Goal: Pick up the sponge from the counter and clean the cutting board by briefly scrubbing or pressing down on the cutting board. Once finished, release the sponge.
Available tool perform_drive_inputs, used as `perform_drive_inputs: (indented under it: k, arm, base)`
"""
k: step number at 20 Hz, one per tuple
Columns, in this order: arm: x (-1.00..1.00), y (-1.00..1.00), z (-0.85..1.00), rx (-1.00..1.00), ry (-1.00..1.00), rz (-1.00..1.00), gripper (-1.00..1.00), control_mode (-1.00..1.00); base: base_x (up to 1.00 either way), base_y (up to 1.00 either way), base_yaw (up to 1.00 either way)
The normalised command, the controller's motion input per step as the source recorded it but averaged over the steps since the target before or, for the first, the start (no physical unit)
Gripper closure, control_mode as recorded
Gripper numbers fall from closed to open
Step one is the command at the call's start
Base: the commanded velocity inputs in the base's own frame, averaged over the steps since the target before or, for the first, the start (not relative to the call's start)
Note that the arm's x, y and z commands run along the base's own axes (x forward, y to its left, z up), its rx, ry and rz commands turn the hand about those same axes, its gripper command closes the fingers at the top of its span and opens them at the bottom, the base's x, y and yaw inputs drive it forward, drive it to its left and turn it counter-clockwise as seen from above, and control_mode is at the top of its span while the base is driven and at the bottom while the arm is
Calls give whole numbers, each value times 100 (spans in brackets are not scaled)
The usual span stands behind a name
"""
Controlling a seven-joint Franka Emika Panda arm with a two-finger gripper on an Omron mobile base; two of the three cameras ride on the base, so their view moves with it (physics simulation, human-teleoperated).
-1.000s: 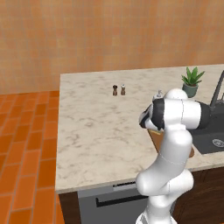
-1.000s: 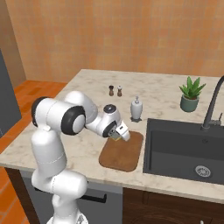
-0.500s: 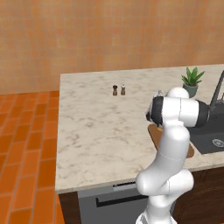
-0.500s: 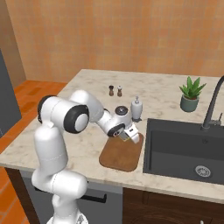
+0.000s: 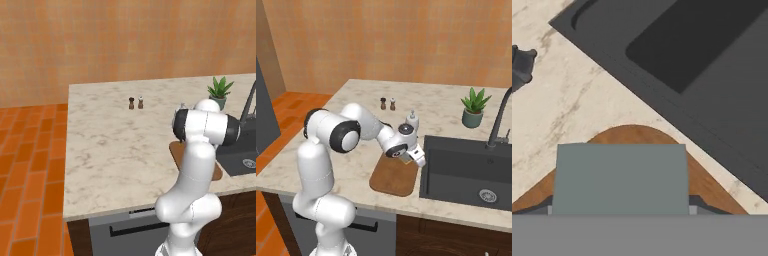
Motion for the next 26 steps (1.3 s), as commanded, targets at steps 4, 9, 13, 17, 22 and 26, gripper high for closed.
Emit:
perform_drive_inputs:
  k: [4, 9, 13, 17, 22, 26]
  arm:
    - [-85, 9, -29, -3, -4, 7, 100, -100]
    - [-80, 58, -31, -14, -2, 4, 100, -100]
    - [-87, 35, -44, -9, 0, 10, 100, -100]
    - [-98, 24, -32, -5, 0, 10, 100, -100]
    - [-98, 6, -27, -5, 0, 9, 100, -100]
    - [-24, -22, -7, -2, 3, 7, 100, -100]
  base:
    - [0, 0, 0]
    - [0, 0, 0]
    - [0, 0, 0]
    - [0, 0, 0]
    - [0, 0, 0]
    - [0, 0, 0]
